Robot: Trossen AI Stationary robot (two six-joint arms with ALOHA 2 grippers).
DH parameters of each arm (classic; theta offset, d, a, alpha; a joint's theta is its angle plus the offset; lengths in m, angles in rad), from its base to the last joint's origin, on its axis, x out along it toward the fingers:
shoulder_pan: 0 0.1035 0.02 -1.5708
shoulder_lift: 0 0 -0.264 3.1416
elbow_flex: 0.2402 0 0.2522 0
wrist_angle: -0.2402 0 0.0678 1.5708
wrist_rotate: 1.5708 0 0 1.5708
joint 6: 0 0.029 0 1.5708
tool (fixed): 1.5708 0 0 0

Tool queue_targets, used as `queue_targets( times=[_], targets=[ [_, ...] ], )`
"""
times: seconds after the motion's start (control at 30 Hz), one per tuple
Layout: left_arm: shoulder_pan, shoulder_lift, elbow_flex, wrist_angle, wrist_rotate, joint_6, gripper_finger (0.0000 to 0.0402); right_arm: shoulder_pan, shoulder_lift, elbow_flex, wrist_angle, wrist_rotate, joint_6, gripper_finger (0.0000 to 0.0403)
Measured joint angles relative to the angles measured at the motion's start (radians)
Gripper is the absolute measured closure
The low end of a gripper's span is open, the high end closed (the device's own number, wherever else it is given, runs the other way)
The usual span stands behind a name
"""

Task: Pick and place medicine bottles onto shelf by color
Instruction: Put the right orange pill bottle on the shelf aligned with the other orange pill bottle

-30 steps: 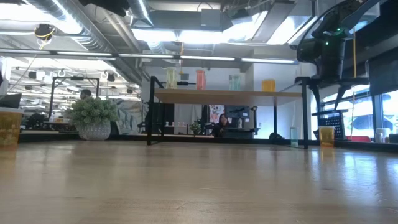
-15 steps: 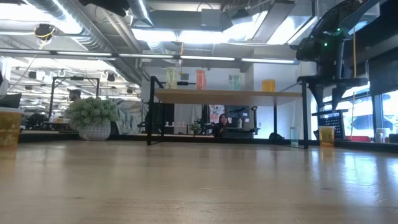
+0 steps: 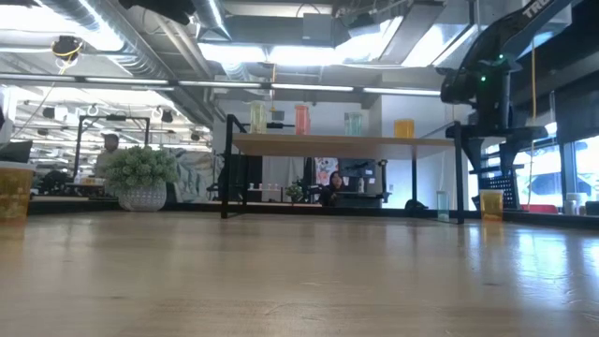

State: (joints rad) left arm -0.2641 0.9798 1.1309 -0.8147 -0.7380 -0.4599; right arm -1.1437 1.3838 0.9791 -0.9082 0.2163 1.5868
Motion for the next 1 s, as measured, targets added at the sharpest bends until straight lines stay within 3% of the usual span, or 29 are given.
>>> queue_targets(
  times=[1.0],
  targets=[
    [0.000,0.000,0.000,0.000,0.000,0.000,0.0237,-0.024,0.001,0.000,-0.002,-0.027,0.085,0.0107]
  ],
)
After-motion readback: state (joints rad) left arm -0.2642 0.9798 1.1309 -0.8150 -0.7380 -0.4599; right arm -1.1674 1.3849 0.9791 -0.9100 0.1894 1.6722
